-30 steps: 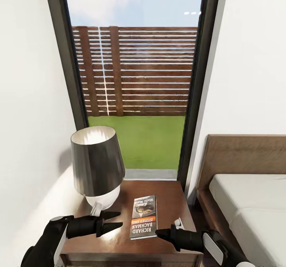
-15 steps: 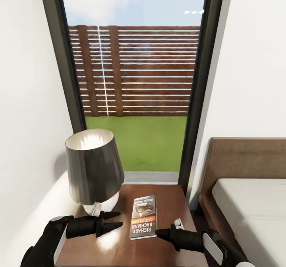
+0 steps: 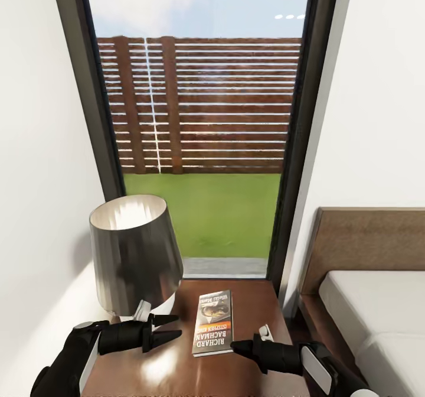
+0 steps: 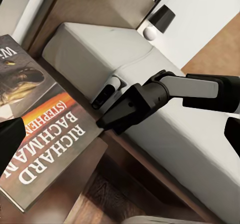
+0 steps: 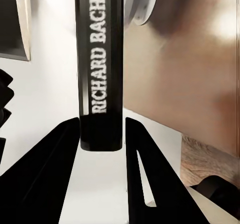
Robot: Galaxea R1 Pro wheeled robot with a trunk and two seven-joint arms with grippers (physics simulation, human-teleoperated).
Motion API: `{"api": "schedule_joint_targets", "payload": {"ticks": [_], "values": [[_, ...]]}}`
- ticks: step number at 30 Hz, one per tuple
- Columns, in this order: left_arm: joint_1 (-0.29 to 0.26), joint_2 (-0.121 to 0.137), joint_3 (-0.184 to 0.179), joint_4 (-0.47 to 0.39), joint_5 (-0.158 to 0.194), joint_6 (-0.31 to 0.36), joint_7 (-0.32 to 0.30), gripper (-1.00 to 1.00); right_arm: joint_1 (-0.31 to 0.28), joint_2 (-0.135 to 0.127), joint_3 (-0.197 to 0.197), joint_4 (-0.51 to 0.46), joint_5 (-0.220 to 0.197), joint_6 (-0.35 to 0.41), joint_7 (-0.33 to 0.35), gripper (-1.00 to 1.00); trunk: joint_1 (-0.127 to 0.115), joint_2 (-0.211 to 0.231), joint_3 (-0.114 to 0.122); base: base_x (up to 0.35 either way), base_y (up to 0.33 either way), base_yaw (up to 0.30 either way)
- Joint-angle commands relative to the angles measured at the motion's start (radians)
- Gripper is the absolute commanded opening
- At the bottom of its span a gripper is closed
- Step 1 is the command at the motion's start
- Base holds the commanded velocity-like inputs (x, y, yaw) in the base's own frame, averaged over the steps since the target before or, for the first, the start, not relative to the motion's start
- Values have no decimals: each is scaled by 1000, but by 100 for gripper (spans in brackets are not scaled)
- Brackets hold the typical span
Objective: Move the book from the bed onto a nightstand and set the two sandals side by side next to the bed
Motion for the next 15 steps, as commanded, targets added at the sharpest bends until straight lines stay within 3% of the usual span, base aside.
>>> {"api": "schedule_joint_targets", "payload": {"ticks": [1,15], "values": [[-1,-1,3,-1,-8,11,-7,100,-1,-1,4,-1,-10,6,-1,-100,4,-8,-4,1,0,0],[-1,-1,2,-2,-9,10,-7,100,-1,-1,4,1,-10,6,0,-100,57,-106,-48,0,0,0]]}}
